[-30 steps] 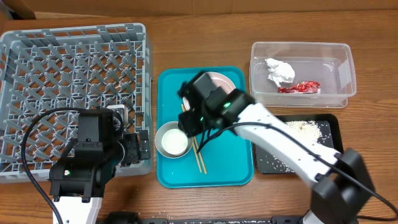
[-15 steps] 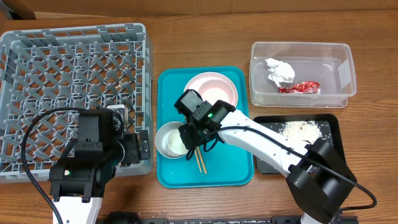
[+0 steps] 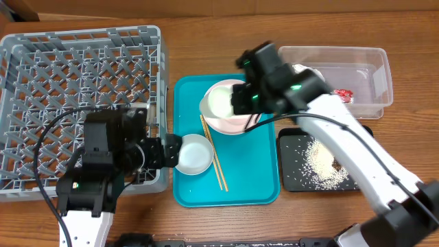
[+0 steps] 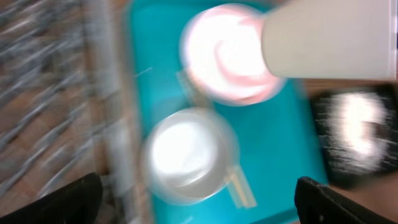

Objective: Sort waste into correct bins and load items into the dishwasher

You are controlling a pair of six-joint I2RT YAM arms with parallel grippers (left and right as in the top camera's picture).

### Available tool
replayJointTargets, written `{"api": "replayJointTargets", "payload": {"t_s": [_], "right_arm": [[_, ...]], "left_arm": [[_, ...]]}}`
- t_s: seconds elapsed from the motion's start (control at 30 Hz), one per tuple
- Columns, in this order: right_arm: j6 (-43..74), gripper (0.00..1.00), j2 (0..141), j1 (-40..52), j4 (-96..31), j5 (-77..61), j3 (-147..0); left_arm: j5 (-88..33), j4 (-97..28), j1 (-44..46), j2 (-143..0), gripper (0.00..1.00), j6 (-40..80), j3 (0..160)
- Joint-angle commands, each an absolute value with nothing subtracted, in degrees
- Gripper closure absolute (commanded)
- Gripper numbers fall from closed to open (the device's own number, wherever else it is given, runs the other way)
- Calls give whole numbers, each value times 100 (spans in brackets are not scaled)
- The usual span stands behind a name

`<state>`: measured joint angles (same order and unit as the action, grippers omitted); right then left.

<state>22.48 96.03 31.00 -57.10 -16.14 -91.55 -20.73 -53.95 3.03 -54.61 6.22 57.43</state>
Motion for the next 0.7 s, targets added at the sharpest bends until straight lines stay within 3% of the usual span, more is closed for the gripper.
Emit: {"api": "replayJointTargets", "payload": {"t_s": [0.0,0.03,0.1,0.3,0.4,0.67], "right_arm": [[2276,96,9463,2571,-5865,-3059,-9262],[2226,96,9463,2202,-5924,-4237,-9192],[2080,96,9463,2018,-5935,-5037,-9183],[1887,96,9463,1835,-5970,-6451,-9183],[1774,96,9463,1837,-5975,-7052,-9183],[1776,96,9463,1835,-6058,-7059,-9183]], "left_arm": [[-4762,-4875,342,-5752,0,-246,5865],[-5798,-4416,342,-6036,0,-506,5865],[-6348,-4147,340,-6222,0,-663,5865],[-7714,-3199,340,-6685,0,-902,5865],[-7915,-2768,340,-6801,0,-891,5865],[-7826,-2045,344,-6814,0,-510,5865]]}}
